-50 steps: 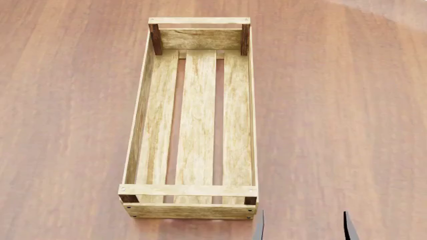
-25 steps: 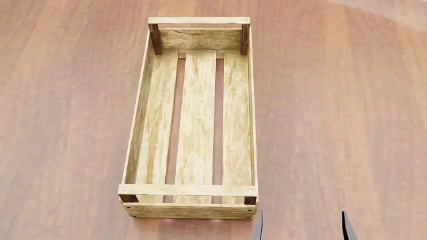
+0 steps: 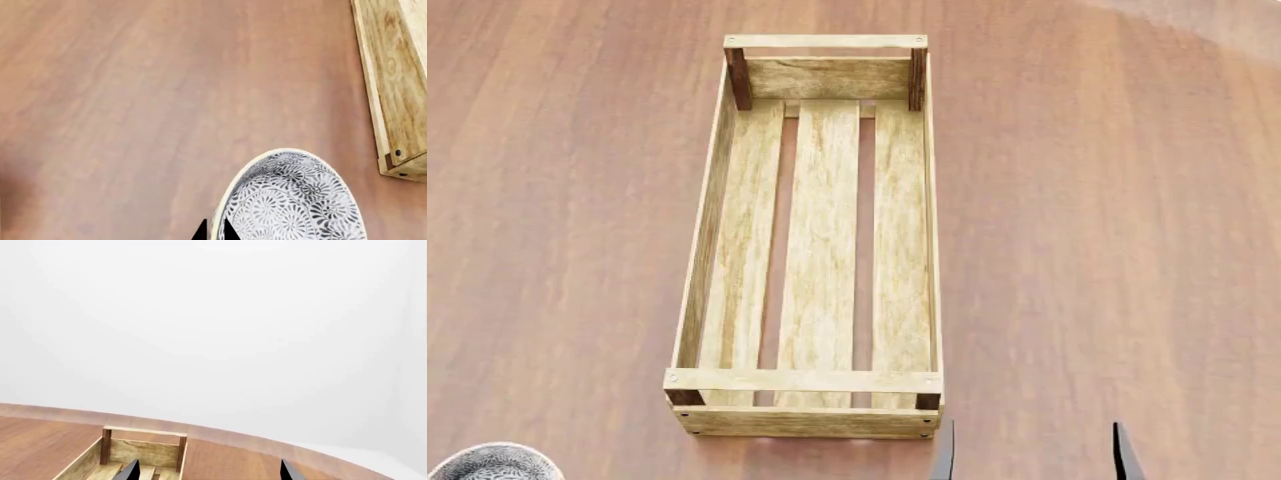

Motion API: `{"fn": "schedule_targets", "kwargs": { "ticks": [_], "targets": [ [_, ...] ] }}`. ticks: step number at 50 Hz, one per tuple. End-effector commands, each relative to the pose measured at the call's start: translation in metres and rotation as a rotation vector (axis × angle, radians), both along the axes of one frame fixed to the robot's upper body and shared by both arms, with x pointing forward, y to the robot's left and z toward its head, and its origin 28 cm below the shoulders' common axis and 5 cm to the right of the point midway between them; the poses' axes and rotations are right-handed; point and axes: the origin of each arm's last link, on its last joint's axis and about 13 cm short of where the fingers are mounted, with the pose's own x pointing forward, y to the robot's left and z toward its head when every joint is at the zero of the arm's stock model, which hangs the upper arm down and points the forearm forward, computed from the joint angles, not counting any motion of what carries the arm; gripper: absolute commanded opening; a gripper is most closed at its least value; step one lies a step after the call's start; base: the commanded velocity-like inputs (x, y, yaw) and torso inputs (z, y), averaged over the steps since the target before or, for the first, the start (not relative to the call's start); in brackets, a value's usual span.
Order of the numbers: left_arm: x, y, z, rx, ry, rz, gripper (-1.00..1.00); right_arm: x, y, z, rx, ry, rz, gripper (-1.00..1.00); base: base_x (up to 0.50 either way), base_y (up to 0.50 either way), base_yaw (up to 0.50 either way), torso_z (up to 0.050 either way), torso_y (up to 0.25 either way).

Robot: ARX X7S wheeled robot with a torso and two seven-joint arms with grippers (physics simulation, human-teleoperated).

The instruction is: Stack the right bowl on the left bowl and place them in the tray.

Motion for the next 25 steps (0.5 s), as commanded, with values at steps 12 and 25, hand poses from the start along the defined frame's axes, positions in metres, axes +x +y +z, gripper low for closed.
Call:
{"fn": "schedule_targets", "kwargs": {
  "ticks": [12,25],
  "targets": [
    [0.014,0.019,0.067,0.093,-0.228,0.039,-1.00,0.001,-0.001,0.002,-0.007,-0.011,-0.005,1.00,0.00,0.00,0.00,0.000,0.000],
    [-0.001,0.052,0.110,0.100,-0.346,0.214,-1.00,0.001,-0.001,0.002,-0.009,-0.011,-0.007,1.00,0.00,0.00,0.00,0.000,0.000]
  ]
}}
